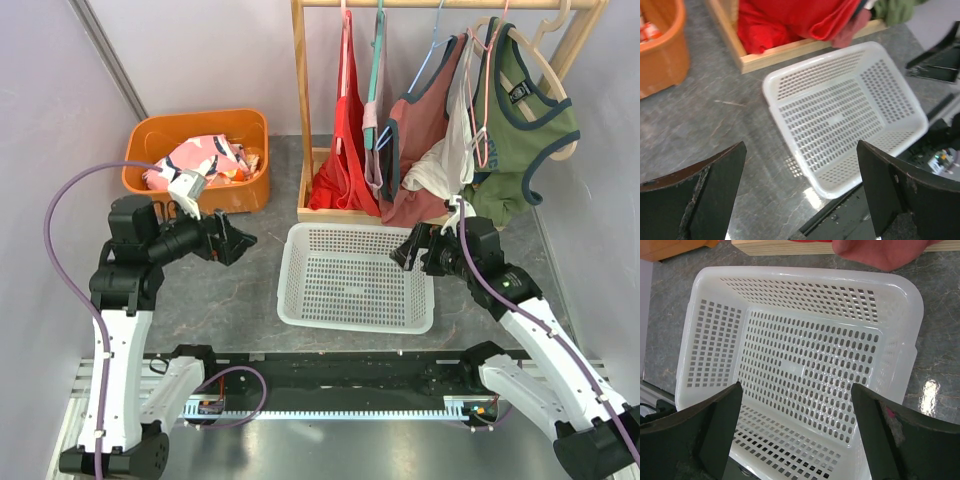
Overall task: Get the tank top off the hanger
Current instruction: Pick up the hanger from the clothesline.
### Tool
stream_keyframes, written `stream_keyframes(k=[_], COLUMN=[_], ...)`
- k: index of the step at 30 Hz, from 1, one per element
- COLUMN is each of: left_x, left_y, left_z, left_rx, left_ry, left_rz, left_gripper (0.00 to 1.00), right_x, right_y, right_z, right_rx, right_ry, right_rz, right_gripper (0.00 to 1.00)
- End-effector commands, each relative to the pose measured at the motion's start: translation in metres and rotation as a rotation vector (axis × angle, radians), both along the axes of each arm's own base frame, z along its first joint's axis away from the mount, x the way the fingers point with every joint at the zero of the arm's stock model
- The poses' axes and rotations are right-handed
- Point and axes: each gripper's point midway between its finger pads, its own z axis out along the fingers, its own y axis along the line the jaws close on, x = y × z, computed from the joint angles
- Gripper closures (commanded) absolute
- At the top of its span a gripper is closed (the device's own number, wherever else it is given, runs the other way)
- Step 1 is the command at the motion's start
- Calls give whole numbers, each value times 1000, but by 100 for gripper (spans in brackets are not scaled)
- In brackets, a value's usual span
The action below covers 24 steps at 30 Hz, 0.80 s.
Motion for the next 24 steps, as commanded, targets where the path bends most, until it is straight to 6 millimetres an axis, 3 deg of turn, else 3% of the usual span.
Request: stream_keyframes(k=[1,2,3,5,6,10,13,14,15,16,17,18,20,22,24], left_x=[6,12,16,35,38,62,95,97,116,123,123,142,149,167,171], left_y=[-25,-24,-24,-30,-39,-77,-94,-97,-106,-110,-113,-123,-130,-142,-154], left_z=[54,64,92,104,127,155,172,192,186,192,215,206,230,225,236], left_rx=[-87,-83,-72,-68,-59,-45,-59,-68,-52,-48,-70,-58,-80,-88,-121], left_ry=[-66,-78,-143,-140,-191,-236,-256,-307,-299,-320,-376,-358,-420,-410,-445], left_rz=[-129,-113,-100,-85,-86,-101,-76,-67,-63,-60,-58,-58,-43,-38,-44], left_gripper=[0,0,0,0,0,0,0,0,0,0,0,0,0,0,0], right_x=[11,12,13,13,14,14,14,13,13,12,13,13,13,13,14], right_y=[7,7,7,7,7,4,1,0,0,-1,-2,-3,-3,-4,-4], right_z=[27,26,26,27,26,23,20,19,18,17,17,17,18,17,16], right_rx=[33,30,31,35,36,41,31,25,18,16,9,4,1,-2,-4], right_ry=[-72,-69,-70,-74,-76,-87,-93,-93,-89,-89,-93,-95,-100,-100,-103], right_rz=[2,3,1,-4,-10,-39,-53,-51,-52,-53,-59,-58,-60,-63,-63], right_gripper=[2,2,2,2,2,2,2,2,2,2,2,2,2,2,2])
